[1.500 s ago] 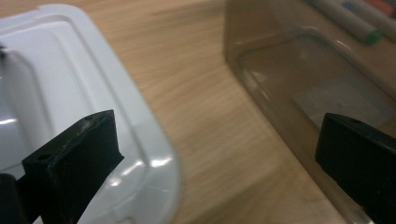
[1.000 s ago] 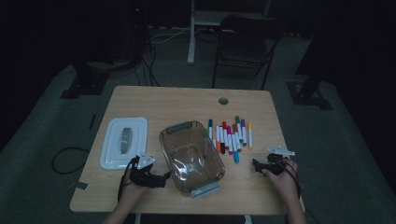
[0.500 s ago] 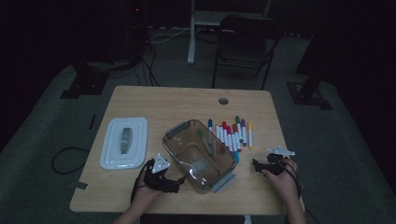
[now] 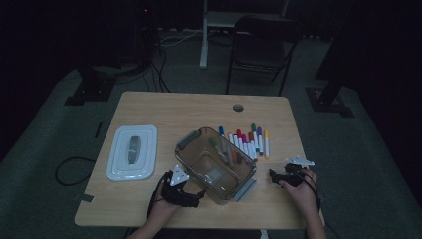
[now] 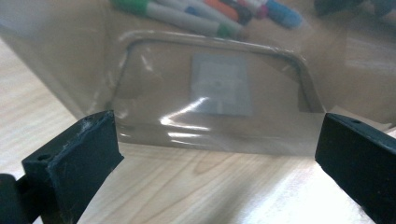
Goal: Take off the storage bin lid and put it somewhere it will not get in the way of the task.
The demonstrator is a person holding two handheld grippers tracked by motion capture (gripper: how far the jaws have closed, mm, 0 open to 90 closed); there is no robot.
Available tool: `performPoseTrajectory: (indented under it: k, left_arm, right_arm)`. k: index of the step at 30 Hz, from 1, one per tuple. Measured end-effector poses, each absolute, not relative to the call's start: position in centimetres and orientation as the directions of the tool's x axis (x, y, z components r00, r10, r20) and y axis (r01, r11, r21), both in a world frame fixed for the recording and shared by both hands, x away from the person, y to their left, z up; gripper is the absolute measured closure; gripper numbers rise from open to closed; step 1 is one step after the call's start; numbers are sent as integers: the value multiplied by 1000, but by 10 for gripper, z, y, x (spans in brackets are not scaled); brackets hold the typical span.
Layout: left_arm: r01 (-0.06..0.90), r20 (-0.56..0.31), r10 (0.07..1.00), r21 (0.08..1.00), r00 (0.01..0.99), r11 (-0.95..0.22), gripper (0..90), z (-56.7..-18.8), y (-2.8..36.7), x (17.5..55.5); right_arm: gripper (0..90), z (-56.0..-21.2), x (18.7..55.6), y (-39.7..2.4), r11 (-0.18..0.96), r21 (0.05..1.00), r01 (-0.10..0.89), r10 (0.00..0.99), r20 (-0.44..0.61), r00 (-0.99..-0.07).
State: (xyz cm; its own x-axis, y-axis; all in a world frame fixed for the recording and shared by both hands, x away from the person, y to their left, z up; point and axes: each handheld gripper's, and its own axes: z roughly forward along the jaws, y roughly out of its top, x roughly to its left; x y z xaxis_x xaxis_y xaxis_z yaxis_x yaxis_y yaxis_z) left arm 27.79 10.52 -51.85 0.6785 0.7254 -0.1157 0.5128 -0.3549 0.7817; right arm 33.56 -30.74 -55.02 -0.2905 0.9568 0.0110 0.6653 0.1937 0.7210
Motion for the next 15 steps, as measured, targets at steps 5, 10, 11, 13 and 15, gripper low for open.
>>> performPoseTrajectory:
  k: [5, 10, 11, 13, 15]
  left_arm:
    - [516, -111, 733, 779, 672, -355, 4, -520, 101, 277]
    - [471, -62, 731, 800, 680, -371, 5, -520, 111, 281]
    - [466, -57, 724, 799, 688, -380, 5, -521, 115, 283]
    - [466, -52, 710, 787, 703, -404, 5, -522, 121, 287]
    - [464, -46, 696, 776, 717, -427, 5, -526, 129, 292]
  right_arm:
    - [122, -550, 336, -307, 194, 721, 665, 957, 11, -290]
    - [121, -550, 336, -308, 195, 721, 665, 956, 10, -292]
    - [121, -550, 336, -307, 195, 720, 666, 956, 11, -292]
    - [121, -550, 337, -308, 197, 720, 665, 955, 11, -295]
    - [121, -550, 337, -308, 200, 720, 664, 954, 10, -299]
